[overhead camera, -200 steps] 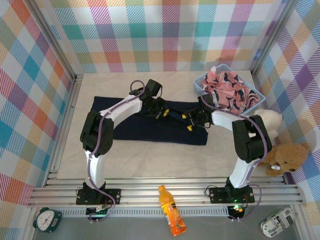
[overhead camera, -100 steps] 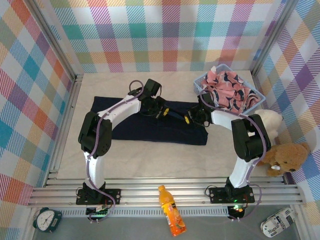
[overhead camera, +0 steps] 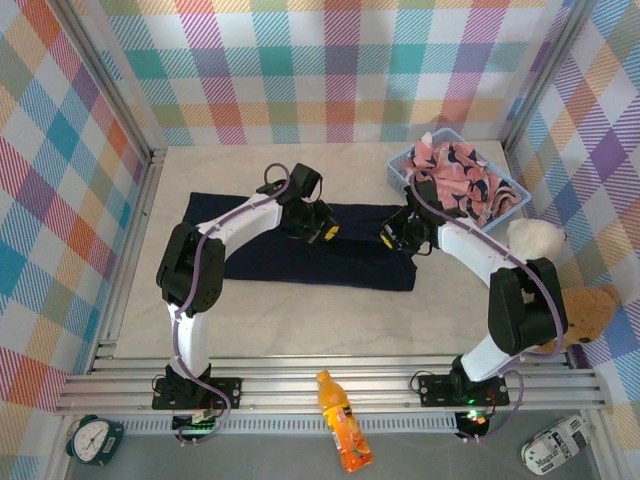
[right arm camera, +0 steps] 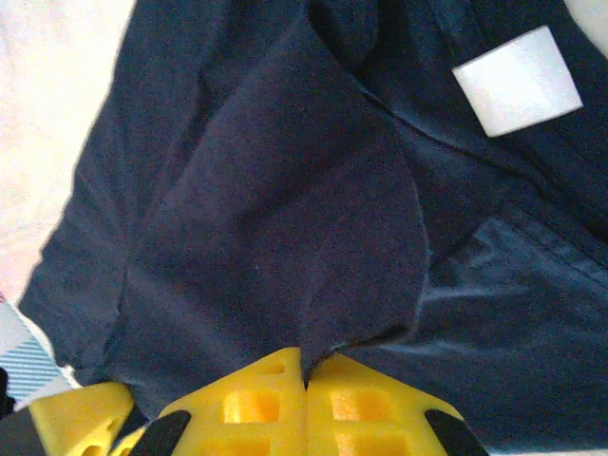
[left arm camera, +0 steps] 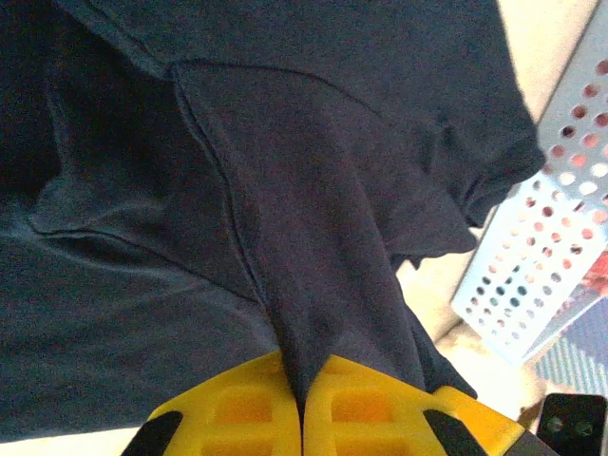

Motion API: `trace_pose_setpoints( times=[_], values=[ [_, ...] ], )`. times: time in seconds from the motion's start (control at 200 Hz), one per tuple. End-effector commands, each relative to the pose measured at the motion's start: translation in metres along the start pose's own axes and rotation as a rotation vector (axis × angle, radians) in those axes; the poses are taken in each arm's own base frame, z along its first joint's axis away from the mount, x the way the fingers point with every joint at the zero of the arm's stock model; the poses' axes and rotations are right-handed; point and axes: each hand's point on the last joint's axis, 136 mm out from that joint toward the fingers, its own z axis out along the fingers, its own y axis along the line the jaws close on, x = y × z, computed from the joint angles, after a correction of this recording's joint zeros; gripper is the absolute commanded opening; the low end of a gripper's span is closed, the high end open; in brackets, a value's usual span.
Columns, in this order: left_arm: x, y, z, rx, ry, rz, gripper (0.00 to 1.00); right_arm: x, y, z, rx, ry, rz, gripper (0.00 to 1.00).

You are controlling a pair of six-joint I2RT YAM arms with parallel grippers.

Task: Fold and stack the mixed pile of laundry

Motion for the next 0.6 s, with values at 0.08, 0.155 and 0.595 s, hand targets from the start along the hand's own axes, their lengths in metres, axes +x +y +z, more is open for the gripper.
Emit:
trace_pose_setpoints(
  times=[0.08,0.155,0.595],
  values=[
    [0.015,0.045,-0.015,-0.118,0.057,0.032,0.00,0.023,-0.048,-0.007,0.138,0.038,-0.016,0.00],
    [0.020,0.061,-0.017,-0.149,0.070,0.031,0.04,0.036,-0.054,-0.005,0.148,0.081,-0.023,0.06],
    [-0.053,0.017,-0.054,-0.042,-0.099,0.128,0.62,-0.009,-0.037,-0.039,0.091,-0.037,-0.101,0.51]
  ],
)
